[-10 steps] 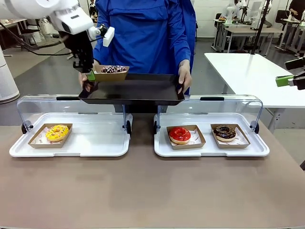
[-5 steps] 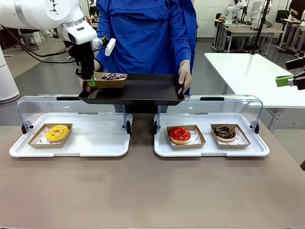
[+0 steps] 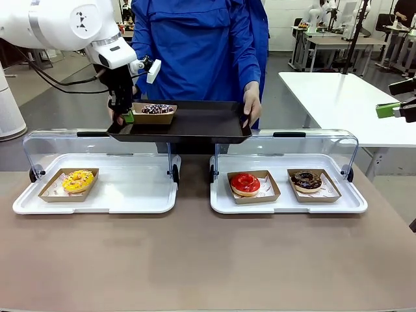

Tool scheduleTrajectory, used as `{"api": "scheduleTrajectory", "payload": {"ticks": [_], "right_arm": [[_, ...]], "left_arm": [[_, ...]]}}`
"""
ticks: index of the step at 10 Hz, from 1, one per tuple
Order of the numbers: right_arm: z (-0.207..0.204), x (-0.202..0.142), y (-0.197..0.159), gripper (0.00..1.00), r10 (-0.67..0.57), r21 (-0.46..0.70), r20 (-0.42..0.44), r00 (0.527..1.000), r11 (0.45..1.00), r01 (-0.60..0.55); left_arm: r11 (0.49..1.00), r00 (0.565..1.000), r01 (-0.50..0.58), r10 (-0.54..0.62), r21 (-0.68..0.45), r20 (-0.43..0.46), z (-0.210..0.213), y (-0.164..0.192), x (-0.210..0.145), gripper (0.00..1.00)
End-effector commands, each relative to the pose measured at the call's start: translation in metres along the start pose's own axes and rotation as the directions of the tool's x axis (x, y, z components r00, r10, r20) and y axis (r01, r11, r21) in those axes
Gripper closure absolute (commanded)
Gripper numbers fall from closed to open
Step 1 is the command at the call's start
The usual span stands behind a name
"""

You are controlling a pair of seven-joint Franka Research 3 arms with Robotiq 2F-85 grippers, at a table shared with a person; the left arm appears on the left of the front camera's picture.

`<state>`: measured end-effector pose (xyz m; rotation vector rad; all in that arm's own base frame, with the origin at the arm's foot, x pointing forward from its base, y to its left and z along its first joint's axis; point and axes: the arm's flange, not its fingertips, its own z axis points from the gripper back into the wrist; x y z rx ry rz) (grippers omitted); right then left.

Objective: Provide the desired donut to the person.
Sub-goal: Place the picked Paper togo box onto the Handle tray extended by the person.

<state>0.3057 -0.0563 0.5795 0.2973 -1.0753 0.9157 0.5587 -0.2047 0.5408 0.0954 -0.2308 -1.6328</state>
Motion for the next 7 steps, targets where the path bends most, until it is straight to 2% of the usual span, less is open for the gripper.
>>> {"api": "scheduleTrajectory", "payload": {"ticks": [1,2,3,4,6,7], "right_arm": [[-0.002,-0.002,-0.001,0.00,0.012,0.011,0.000,1.000,1.000,-0.012],[-0.002,-0.002,-0.001,0.00,0.012,0.011,0.000,1.000,1.000,-0.012],[-0.002,-0.002,-0.001,0.00,0.012,0.011,0.000,1.000,1.000,-0.012],[-0.002,-0.002,-0.001,0.00,0.012,0.011,0.000,1.000,1.000,-0.012],[-0.002,-0.002,-0.001,0.00,0.012,0.011,0.000,1.000,1.000,-0.012],[-0.002,-0.002,-0.001,0.00,0.012,0.011,0.000,1.000,1.000,-0.012]], "left_arm": [[1.000,1.000,0.019,-0.019,0.014,0.024,-0.001,0.006,-0.002,0.99],[1.000,0.999,0.025,-0.025,-0.015,0.031,0.002,0.006,-0.002,0.41],[0.999,0.999,0.031,-0.031,-0.026,0.022,0.004,0.005,-0.001,0.40],[0.999,0.999,0.034,-0.033,-0.037,0.027,0.007,0.005,-0.001,0.00],[0.999,0.999,0.027,-0.026,-0.042,0.036,0.012,0.005,-0.002,0.00],[0.998,0.999,0.020,-0.018,-0.054,0.041,0.013,0.004,-0.002,0.18]]}}
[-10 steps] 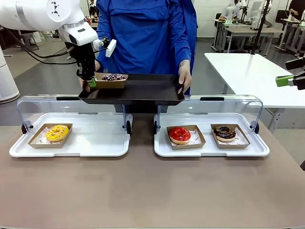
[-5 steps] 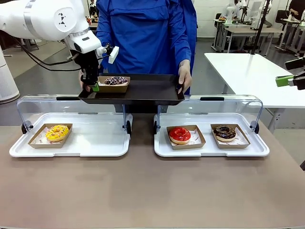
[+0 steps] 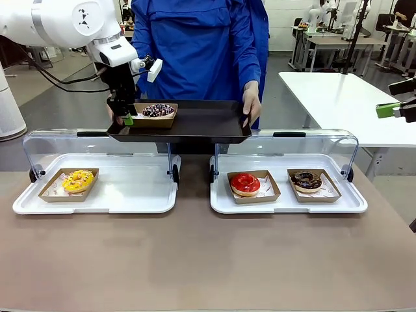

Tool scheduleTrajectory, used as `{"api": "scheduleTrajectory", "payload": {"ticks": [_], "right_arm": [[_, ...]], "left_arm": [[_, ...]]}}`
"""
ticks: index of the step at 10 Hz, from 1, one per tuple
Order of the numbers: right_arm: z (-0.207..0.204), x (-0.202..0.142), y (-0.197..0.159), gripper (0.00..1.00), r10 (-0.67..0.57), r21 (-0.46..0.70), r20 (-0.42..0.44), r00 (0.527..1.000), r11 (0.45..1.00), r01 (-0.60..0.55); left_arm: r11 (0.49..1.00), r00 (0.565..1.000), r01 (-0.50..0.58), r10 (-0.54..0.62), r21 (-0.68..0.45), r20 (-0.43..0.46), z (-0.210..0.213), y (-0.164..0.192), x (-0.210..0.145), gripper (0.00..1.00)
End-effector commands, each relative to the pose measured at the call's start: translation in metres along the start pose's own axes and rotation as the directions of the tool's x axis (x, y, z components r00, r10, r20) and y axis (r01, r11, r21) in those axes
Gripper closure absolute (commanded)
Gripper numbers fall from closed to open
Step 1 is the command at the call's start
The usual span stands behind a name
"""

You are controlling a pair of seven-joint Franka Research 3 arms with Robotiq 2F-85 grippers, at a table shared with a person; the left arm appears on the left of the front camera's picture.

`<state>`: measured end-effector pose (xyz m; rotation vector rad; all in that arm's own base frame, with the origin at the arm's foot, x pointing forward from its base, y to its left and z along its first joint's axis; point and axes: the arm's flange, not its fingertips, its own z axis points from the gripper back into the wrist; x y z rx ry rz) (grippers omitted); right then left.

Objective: Provide the desired donut to the person.
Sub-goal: Place the picked Paper togo box onto the Handle tray extended by the person.

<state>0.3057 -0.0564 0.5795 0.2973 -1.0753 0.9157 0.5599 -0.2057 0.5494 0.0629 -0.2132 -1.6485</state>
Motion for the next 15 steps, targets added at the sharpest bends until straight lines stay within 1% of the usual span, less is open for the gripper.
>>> {"api": "scheduleTrajectory", "payload": {"ticks": [1,2,4,8,9,10,15], "right_arm": [[-0.002,-0.002,-0.001,0.00,0.012,0.011,0.000,1.000,1.000,-0.012],[-0.002,-0.002,-0.001,0.00,0.012,0.011,0.000,1.000,1.000,-0.012],[-0.002,-0.002,-0.001,0.00,0.012,0.011,0.000,1.000,1.000,-0.012],[-0.002,-0.002,-0.001,0.00,0.012,0.011,0.000,1.000,1.000,-0.012],[-0.002,-0.002,-0.001,0.00,0.012,0.011,0.000,1.000,1.000,-0.012],[-0.002,-0.002,-0.001,0.00,0.012,0.011,0.000,1.000,1.000,-0.012],[-0.002,-0.002,-0.001,0.00,0.012,0.011,0.000,1.000,1.000,-0.012]], "left_arm": [[1.000,0.999,0.006,-0.005,-0.029,0.033,0.006,0.000,-0.005,0.09],[1.000,0.999,0.012,-0.011,-0.026,0.039,0.011,-0.004,-0.004,0.00],[0.999,0.999,0.016,-0.015,-0.042,0.045,0.018,-0.008,-0.003,0.00],[0.997,0.998,0.025,-0.021,-0.067,0.057,0.015,-0.007,-0.004,0.00],[0.995,0.997,0.053,-0.047,-0.084,0.063,0.013,-0.007,-0.003,0.00],[0.999,0.999,0.006,-0.004,-0.050,0.036,0.013,-0.009,0.001,0.00],[0.999,0.999,0.006,-0.004,-0.050,0.036,0.013,-0.009,0.001,0.00]]}}
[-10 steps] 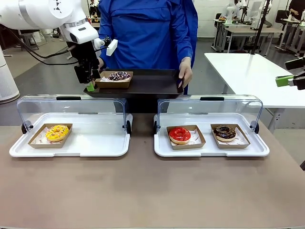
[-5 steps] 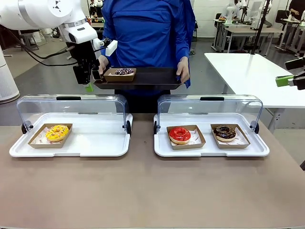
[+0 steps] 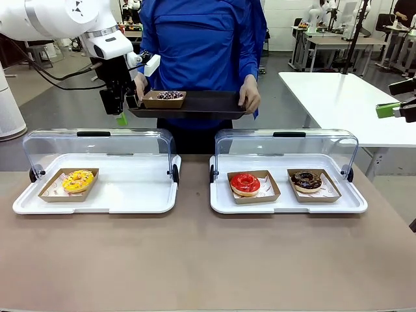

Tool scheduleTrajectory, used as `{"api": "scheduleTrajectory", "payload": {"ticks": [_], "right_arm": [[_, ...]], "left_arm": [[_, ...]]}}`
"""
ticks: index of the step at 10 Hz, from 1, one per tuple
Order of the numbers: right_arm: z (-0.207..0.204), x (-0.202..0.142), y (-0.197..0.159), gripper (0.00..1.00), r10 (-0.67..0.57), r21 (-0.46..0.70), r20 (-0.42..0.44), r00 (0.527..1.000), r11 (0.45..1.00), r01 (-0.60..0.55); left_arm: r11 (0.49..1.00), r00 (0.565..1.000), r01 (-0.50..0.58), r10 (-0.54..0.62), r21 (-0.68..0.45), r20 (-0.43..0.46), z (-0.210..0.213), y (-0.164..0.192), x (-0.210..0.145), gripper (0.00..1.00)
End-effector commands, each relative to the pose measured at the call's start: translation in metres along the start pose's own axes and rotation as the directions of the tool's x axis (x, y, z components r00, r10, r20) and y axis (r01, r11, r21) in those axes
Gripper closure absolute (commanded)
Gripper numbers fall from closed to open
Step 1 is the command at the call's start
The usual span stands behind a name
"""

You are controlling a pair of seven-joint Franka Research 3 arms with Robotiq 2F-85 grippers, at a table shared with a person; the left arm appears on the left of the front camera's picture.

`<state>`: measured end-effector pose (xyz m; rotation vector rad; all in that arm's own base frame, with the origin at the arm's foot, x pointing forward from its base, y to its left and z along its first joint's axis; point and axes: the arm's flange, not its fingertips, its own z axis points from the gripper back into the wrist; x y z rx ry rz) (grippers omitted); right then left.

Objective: Provide the desired donut to the person.
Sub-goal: Place the picked Paper togo box onto the Handle tray extended by the person, then pick up and lift the Paper togo box containing the Donut pointed at by the person.

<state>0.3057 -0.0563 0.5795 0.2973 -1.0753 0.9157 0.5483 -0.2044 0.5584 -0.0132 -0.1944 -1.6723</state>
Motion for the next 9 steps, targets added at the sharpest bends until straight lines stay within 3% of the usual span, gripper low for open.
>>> {"api": "scheduleTrajectory", "payload": {"ticks": [1,9], "right_arm": [[-0.0018,-0.0019,-0.0008,0.00,0.012,0.011,0.000,1.000,1.000,-0.012],[-0.0018,-0.0019,-0.0008,0.00,0.012,0.011,0.000,1.000,1.000,-0.012]], "left_arm": [[1.000,1.000,-0.011,0.011,0.010,-0.003,0.0017,0.0004,0.0001,0.00],[1.000,1.000,-0.011,0.011,0.010,-0.003,0.0017,0.0004,0.0001,0.00]]}}
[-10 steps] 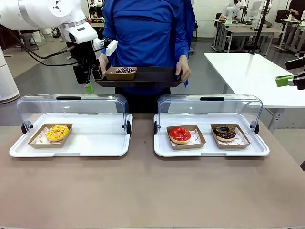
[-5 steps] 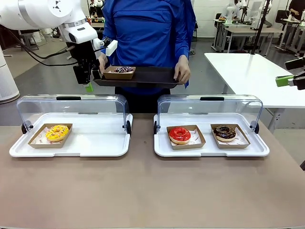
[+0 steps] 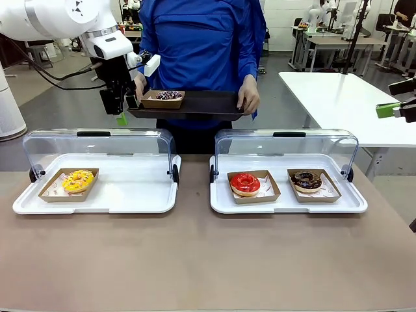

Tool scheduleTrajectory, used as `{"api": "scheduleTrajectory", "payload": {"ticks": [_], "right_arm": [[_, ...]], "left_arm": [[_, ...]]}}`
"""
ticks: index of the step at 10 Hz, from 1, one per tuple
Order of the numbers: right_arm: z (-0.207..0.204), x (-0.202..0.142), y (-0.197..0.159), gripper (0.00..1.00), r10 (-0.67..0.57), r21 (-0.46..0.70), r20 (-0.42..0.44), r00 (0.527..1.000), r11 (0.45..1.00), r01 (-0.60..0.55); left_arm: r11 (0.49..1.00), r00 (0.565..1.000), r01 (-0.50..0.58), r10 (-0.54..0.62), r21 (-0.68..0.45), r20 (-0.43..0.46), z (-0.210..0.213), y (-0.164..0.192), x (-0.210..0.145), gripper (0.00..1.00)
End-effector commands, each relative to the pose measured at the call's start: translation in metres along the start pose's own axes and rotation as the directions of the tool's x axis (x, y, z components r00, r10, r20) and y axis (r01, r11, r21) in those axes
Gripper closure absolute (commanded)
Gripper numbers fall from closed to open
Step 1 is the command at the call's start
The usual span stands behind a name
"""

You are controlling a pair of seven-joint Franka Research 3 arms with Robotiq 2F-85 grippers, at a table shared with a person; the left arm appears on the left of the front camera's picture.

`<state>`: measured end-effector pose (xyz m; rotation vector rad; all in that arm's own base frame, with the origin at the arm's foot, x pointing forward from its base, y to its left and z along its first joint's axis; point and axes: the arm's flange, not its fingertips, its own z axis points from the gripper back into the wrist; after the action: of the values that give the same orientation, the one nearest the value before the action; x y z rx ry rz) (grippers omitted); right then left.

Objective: Provide the desired donut to the person.
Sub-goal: Pick up and lift the Paper togo box containing the Donut pointed at by the person.

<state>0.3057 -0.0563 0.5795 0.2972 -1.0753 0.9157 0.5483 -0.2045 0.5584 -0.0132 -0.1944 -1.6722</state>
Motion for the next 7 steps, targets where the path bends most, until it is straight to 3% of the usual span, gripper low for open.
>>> {"api": "scheduleTrajectory", "payload": {"ticks": [1,2,4,7], "right_arm": [[-0.002,-0.002,-0.001,0.00,0.012,0.011,0.000,1.000,1.000,-0.012],[-0.002,-0.002,-0.001,0.00,0.012,0.011,0.000,1.000,1.000,-0.012],[-0.002,-0.002,-0.001,0.00,0.012,0.011,0.000,1.000,1.000,-0.012],[-0.002,-0.002,-0.001,0.00,0.012,0.011,0.000,1.000,1.000,-0.012]], "left_arm": [[1.000,1.000,-0.011,0.011,0.010,-0.003,0.002,0.000,0.000,0.00],[1.000,1.000,0.000,0.000,0.000,0.000,0.000,0.000,0.000,0.00],[0.996,0.990,-0.073,0.079,-0.053,0.116,0.049,-0.065,-0.062,0.00],[0.989,0.947,-0.143,0.126,0.034,0.294,0.063,-0.146,-0.152,0.00]]}}
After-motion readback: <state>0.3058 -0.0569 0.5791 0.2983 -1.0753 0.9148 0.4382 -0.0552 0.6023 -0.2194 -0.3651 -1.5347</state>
